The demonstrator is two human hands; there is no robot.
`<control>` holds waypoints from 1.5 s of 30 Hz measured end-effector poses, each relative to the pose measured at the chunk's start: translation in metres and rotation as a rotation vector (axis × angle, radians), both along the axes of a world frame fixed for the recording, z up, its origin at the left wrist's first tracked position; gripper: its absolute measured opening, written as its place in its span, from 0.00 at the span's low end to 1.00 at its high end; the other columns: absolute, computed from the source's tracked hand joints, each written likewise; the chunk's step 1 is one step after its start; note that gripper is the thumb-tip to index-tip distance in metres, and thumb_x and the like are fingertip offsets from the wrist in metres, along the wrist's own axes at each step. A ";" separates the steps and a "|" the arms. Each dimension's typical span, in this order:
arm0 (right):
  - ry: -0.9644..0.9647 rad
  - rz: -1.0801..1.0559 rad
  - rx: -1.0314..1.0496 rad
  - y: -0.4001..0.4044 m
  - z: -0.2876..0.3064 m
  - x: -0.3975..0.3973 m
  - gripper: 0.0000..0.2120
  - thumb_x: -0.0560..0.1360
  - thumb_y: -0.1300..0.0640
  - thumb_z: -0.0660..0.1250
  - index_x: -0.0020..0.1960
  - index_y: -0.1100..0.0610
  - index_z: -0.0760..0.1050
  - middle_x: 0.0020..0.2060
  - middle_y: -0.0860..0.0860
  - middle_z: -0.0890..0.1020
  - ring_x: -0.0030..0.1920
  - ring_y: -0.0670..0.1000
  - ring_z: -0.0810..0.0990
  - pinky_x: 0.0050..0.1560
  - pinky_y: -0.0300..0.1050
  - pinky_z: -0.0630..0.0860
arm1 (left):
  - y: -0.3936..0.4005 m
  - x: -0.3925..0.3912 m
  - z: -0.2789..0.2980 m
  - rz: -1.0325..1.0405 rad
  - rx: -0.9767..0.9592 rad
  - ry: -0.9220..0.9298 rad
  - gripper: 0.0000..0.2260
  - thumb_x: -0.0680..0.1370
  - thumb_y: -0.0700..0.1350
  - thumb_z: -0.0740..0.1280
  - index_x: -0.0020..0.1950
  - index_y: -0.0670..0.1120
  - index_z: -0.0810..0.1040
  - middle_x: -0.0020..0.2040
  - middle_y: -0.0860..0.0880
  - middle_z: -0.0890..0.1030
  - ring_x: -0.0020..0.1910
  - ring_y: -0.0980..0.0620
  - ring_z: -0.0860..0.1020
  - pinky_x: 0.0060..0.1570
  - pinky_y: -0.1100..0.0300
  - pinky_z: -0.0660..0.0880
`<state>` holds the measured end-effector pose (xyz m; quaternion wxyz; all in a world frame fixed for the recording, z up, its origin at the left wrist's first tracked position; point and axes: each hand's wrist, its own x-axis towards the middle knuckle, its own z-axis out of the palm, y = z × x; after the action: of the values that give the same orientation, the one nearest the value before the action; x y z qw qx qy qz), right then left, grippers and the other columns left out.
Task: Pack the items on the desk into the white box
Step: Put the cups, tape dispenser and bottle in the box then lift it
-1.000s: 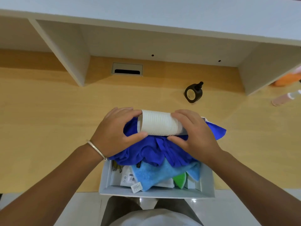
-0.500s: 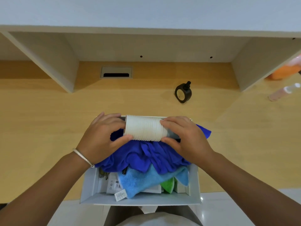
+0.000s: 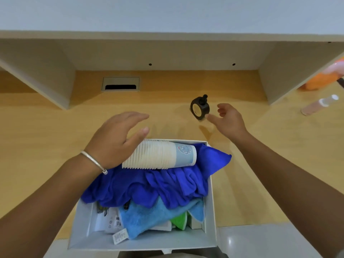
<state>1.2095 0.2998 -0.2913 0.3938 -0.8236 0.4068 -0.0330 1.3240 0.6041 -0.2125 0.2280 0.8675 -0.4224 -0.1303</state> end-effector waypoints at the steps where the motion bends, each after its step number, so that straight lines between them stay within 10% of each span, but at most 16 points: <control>1: -0.003 -0.005 0.010 -0.003 -0.007 0.006 0.33 0.69 0.45 0.74 0.69 0.56 0.69 0.61 0.53 0.77 0.59 0.51 0.76 0.52 0.41 0.70 | 0.002 -0.002 -0.004 0.009 -0.002 0.057 0.24 0.79 0.60 0.52 0.69 0.50 0.72 0.66 0.53 0.75 0.66 0.55 0.71 0.61 0.59 0.67; 9: -0.070 0.060 -0.049 -0.003 -0.029 0.035 0.08 0.70 0.48 0.71 0.48 0.48 0.78 0.42 0.45 0.81 0.45 0.50 0.80 0.43 0.43 0.72 | 0.005 -0.011 -0.014 0.126 -0.098 0.219 0.18 0.79 0.52 0.55 0.58 0.47 0.81 0.54 0.51 0.82 0.55 0.53 0.78 0.56 0.52 0.74; 22: -0.394 0.123 -0.082 0.077 0.090 -0.027 0.07 0.70 0.50 0.72 0.48 0.45 0.81 0.40 0.39 0.84 0.41 0.39 0.81 0.42 0.29 0.72 | 0.084 0.004 0.000 0.234 -0.222 0.190 0.13 0.81 0.52 0.59 0.57 0.50 0.80 0.53 0.56 0.81 0.55 0.58 0.77 0.54 0.63 0.71; 31: -0.423 0.460 0.056 0.226 0.110 -0.063 0.12 0.67 0.54 0.75 0.37 0.39 0.75 0.33 0.41 0.77 0.35 0.42 0.77 0.38 0.32 0.71 | 0.108 0.001 -0.008 0.100 -0.164 0.129 0.16 0.79 0.52 0.58 0.62 0.47 0.77 0.58 0.50 0.79 0.58 0.52 0.75 0.59 0.52 0.73; 45: -0.164 0.683 -0.073 0.316 0.051 -0.070 0.14 0.71 0.45 0.70 0.55 0.48 0.78 0.42 0.42 0.75 0.43 0.42 0.75 0.45 0.44 0.75 | 0.152 -0.007 -0.037 -0.038 -0.056 0.018 0.21 0.78 0.47 0.58 0.70 0.41 0.71 0.67 0.43 0.75 0.65 0.44 0.73 0.64 0.50 0.70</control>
<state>1.1398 0.6160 -0.2398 0.3839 -0.9202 0.0735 0.0200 1.3166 0.7565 -0.2493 0.2536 0.8514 -0.4401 -0.1307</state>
